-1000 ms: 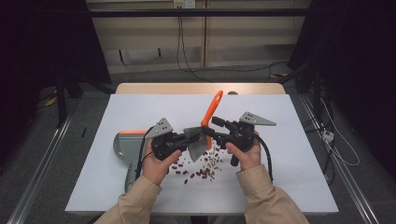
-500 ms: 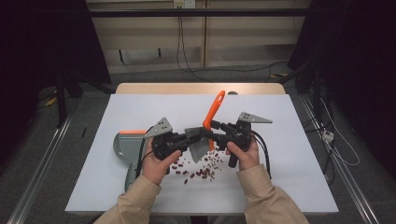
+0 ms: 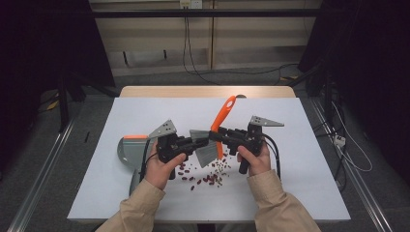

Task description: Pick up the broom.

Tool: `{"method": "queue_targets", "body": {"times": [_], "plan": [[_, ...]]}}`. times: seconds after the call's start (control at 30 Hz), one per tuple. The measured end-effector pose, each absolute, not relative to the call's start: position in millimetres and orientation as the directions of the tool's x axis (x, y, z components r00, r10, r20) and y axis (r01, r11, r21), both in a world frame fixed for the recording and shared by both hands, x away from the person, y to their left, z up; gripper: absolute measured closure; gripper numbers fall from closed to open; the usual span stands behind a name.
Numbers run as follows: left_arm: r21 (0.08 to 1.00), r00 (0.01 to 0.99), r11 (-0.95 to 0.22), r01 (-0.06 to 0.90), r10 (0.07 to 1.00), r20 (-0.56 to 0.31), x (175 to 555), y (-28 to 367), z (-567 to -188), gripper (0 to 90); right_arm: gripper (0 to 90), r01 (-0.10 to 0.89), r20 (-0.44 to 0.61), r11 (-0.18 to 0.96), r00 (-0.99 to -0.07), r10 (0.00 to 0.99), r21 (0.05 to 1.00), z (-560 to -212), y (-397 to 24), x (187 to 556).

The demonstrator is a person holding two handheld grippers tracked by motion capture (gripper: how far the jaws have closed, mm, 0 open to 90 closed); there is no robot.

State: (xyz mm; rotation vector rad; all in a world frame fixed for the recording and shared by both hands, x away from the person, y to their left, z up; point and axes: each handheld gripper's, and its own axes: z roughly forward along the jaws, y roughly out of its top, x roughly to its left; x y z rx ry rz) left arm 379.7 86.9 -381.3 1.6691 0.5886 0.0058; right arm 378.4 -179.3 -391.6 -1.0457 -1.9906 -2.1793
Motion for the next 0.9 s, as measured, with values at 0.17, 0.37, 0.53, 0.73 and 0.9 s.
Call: {"method": "queue_targets", "body": {"times": [0.17, 0.37, 0.53, 0.73, 0.9], "plan": [[0.926, 0.867, -0.077, 0.37, 0.385, -0.315, 382.0, 87.0, -382.5, 77.6, 67.9, 0.409, 0.425, -0.137, -0.785, 0.452, 0.902, -388.9, -179.4, 375.4], [0.94, 0.864, -0.075, 0.333, 0.423, -0.273, 381.6, 87.4, -381.4, 70.0, 70.2, 0.385, 0.379, -0.102, -0.767, 0.518, 0.917, -383.3, -177.2, 370.5], [0.948, 0.853, -0.098, 0.302, 0.472, -0.223, 380.7, 90.7, -378.0, 62.6, 70.5, 0.354, 0.346, -0.101, -0.747, 0.568, 0.93, -375.4, -182.4, 366.5], [0.953, 0.843, -0.116, 0.28, 0.504, -0.186, 379.2, 92.3, -371.8, 39.5, 70.7, 0.344, 0.342, -0.125, -0.696, 0.631, 0.931, -374.2, -201.0, 367.9], [0.952, 0.846, -0.134, 0.274, 0.505, -0.172, 380.5, 93.9, -370.1, 28.5, 70.7, 0.325, 0.309, -0.112, -0.653, 0.691, 0.939, -372.1, -218.1, 367.3]]}}
